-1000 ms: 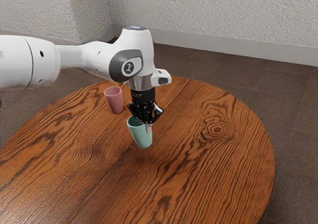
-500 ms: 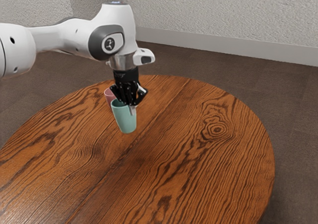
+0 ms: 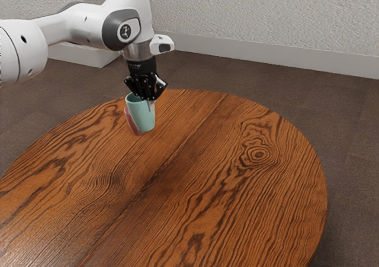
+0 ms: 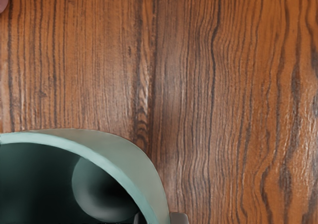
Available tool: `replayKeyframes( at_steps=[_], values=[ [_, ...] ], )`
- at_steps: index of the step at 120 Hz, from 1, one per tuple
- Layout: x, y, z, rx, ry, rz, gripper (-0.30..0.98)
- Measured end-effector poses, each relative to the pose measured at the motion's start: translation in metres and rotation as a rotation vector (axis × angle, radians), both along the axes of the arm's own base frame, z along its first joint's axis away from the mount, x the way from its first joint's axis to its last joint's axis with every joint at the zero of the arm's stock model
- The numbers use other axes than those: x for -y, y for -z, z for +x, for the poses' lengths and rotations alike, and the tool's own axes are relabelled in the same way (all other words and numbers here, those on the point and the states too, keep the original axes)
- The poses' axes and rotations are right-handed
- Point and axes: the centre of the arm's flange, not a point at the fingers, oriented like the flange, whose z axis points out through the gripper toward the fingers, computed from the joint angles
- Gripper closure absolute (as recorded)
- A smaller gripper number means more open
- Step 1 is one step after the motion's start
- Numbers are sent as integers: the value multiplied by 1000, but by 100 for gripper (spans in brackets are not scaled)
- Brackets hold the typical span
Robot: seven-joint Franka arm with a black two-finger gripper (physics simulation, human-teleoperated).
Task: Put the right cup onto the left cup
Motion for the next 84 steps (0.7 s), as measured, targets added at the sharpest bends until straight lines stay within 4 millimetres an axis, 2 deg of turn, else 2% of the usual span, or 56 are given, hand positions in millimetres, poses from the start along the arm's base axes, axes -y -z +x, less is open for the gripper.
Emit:
replayKeyframes(
  at_steps=[15, 31, 71, 84],
  values=[
    [-8, -6, 15, 29, 0, 6, 79],
    [-20, 0, 33, 46, -8, 8, 79],
    [-86, -1, 49, 115, -86, 10, 79],
    [-96, 3, 58, 146, -96, 13, 79]
  ],
)
